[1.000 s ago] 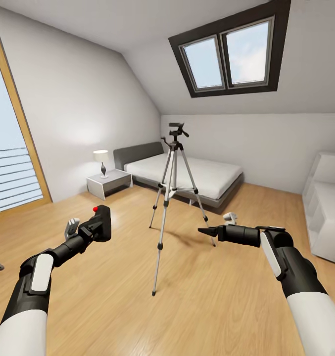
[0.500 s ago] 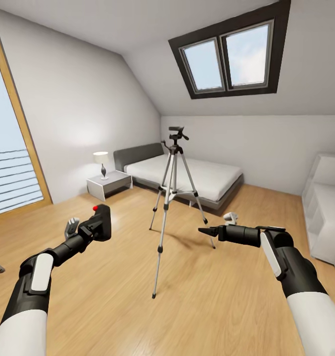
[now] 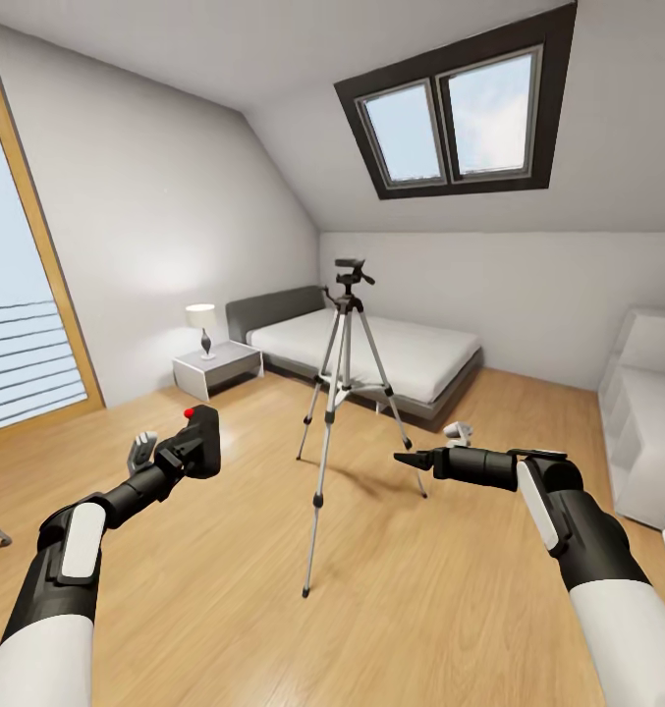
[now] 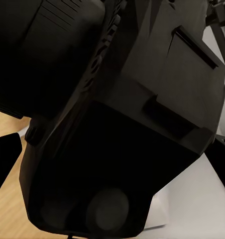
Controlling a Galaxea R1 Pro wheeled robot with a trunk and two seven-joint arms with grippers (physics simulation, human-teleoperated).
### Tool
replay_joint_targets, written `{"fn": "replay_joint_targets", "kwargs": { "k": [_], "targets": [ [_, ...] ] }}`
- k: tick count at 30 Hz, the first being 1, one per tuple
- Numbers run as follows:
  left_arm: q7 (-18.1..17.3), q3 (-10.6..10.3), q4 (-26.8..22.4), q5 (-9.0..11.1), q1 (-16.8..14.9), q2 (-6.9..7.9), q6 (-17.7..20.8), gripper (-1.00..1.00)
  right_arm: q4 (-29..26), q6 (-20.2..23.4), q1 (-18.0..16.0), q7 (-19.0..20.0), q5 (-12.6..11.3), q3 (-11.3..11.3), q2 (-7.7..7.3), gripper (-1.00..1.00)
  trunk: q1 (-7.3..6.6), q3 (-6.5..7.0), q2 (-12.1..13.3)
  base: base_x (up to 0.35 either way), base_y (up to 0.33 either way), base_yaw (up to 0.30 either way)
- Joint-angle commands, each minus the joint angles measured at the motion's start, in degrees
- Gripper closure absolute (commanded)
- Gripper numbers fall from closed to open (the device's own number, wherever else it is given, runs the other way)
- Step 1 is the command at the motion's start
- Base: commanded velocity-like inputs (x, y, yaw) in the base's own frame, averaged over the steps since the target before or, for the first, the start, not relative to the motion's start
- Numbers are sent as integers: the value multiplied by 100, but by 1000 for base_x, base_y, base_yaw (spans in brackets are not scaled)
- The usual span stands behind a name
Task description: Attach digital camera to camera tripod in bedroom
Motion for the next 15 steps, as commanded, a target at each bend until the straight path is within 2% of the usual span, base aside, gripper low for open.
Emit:
{"fn": "replay_joint_targets", "kwargs": {
  "k": [1, 15],
  "targets": [
    [-20, 15, 1, 10, -6, -2, 41, 100, 0, 31, -4, 6, -18, -4, 0, -100, -23, 12, 38, 0, 0, 0],
    [-20, 16, 8, 13, -6, -1, 41, 100, 0, 25, -4, 6, -24, -3, 0, -100, -330, 264, 600, 0, 0, 0]
  ]
}}
